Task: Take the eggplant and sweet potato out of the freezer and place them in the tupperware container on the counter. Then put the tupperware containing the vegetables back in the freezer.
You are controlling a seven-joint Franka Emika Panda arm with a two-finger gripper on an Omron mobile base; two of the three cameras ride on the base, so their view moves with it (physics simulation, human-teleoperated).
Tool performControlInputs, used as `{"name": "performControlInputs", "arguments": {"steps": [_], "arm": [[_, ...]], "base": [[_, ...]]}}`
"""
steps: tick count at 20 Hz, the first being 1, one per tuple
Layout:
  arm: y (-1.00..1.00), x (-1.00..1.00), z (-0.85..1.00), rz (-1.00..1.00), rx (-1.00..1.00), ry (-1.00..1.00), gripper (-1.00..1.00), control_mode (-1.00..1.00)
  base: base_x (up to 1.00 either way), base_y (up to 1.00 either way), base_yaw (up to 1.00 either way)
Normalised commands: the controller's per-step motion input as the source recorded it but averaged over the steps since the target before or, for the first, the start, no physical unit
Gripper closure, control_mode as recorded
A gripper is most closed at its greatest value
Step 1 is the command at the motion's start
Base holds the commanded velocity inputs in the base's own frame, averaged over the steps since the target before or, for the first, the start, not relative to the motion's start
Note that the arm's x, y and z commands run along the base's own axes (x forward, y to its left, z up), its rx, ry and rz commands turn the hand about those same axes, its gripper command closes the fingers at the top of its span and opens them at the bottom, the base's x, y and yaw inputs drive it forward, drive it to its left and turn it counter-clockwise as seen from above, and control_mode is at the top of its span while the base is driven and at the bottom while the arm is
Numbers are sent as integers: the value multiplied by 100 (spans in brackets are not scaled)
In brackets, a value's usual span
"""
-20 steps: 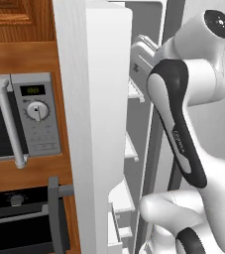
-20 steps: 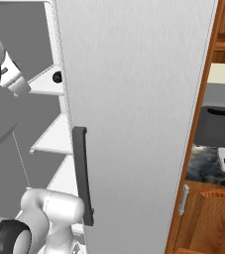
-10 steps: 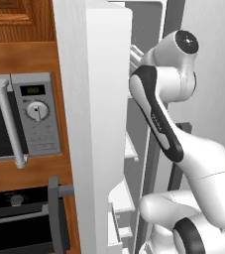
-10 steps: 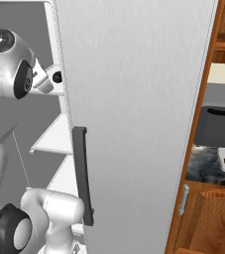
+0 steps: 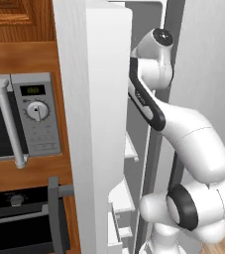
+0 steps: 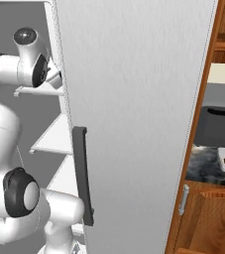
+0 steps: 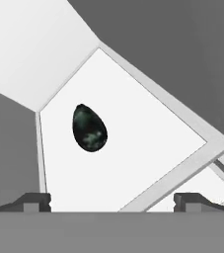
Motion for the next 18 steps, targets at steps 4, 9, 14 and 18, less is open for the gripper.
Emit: {"name": "performControlInputs", "arguments": {"steps": [4, 9, 14, 18], "arm": [[19, 65, -23, 0, 0, 7, -100, -100], [3, 52, -28, 0, 0, 1, -100, -100], [7, 45, -17, 0, -2, 0, -100, -100], [6, 40, -15, 0, -2, 0, -100, -100]], "base": [[0, 0, 0], [0, 0, 0], [0, 0, 0], [0, 0, 0]]}}
